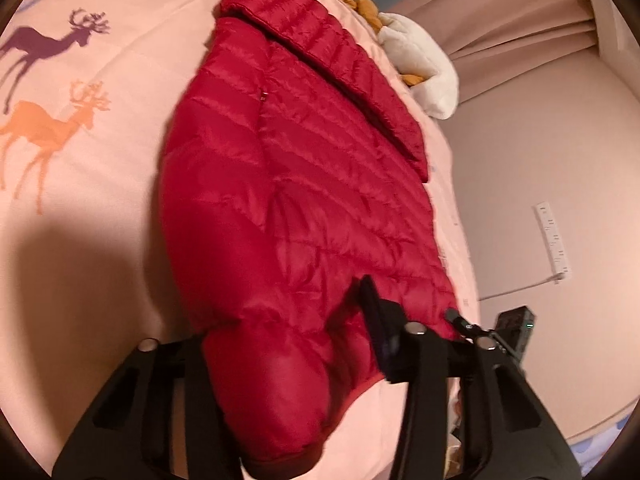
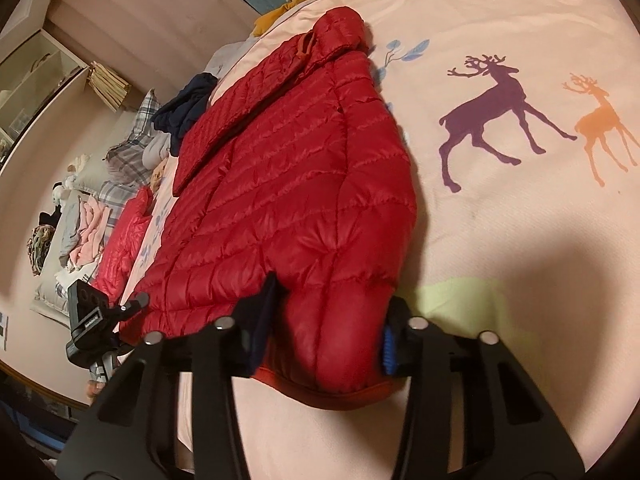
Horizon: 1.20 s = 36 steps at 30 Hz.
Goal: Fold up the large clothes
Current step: 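Grasp the hem with the right tool while the left tool grasps the hem beside it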
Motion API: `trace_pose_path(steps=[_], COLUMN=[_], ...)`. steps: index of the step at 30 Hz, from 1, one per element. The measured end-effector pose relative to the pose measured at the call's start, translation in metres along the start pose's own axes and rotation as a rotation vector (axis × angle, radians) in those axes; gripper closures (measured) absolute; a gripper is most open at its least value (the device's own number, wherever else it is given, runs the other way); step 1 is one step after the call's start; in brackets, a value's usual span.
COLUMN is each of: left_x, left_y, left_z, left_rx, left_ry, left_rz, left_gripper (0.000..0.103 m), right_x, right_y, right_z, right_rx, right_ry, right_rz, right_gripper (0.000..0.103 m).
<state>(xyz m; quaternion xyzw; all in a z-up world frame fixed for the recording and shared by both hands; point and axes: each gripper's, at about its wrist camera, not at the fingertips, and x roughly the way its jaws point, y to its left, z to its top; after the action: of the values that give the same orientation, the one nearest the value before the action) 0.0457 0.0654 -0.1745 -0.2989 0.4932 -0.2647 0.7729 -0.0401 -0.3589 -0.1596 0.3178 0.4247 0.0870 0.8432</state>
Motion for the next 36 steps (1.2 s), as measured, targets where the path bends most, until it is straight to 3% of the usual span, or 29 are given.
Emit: trace_pose_path(steps=[5,11,22,36], left_x=[-0.007,-0.016,-0.026,-0.048], left_y=[-0.006,-0.027,-0.054,-0.081], left_z=[-0.001,-0.001,-0.002,-0.003], left_rx=[0.023,0.106,0.208,0.297], left_ry=[-0.031,-0.082,-0.125,-0.175], left_rz=[0.073,0.149,0.197,0.191], left_gripper=[0.082,0.085,0.087,0.087], right_x=[-0.003,-0.01,-0.022,-0.047], right_y=[0.009,0.021,0.036,0.05], right_z=[0.0,0.001,0.005,0.013], right_rx=[-0.029,-0.052,-0.103,-0.158], right_ry=[-0.026,-0.06,-0.086,-0.119], right_rz=[0.002,0.022,0.051,0.149], right_gripper=[0.077,0.084,0.087,0.088])
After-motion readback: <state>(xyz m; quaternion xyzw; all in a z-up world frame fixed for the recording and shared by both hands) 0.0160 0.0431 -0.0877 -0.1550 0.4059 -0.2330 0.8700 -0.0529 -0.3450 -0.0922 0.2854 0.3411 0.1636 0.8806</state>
